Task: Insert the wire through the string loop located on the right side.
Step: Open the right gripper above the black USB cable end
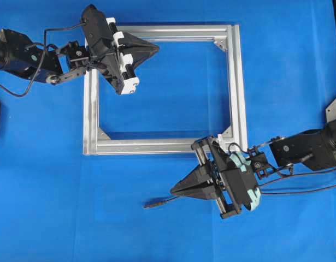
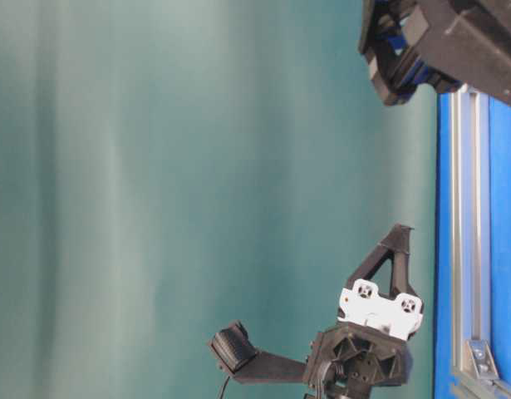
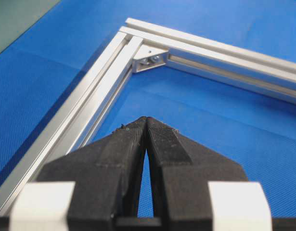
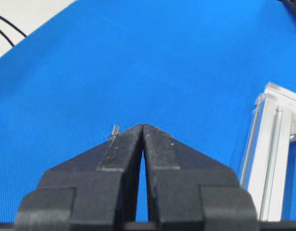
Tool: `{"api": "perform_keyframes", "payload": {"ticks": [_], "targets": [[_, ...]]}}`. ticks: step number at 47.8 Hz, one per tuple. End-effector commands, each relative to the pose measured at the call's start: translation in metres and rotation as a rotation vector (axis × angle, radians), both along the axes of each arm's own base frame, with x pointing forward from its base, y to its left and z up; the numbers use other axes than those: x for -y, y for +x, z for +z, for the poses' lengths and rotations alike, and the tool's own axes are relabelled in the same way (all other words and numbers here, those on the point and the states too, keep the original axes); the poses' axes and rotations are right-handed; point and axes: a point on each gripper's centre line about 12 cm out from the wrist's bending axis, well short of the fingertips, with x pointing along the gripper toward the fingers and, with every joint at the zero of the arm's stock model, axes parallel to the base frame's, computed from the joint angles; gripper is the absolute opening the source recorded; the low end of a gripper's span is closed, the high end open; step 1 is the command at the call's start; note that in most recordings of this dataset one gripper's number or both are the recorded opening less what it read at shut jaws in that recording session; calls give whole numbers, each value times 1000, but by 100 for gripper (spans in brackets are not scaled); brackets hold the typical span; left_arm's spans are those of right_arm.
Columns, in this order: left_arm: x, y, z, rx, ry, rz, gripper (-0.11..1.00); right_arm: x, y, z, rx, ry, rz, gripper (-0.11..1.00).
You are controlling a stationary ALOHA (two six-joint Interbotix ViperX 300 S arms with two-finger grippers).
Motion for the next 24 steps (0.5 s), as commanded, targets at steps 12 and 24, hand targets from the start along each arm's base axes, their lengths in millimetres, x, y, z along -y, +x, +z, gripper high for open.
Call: {"api": "perform_keyframes", "payload": {"ticks": [12, 24], "targets": [[3, 2, 18, 35, 13, -17, 0, -13, 0, 22, 42, 56, 24, -6], [3, 2, 17, 32, 17, -20, 0, -13, -1, 20, 13, 103, 13, -2]]}}
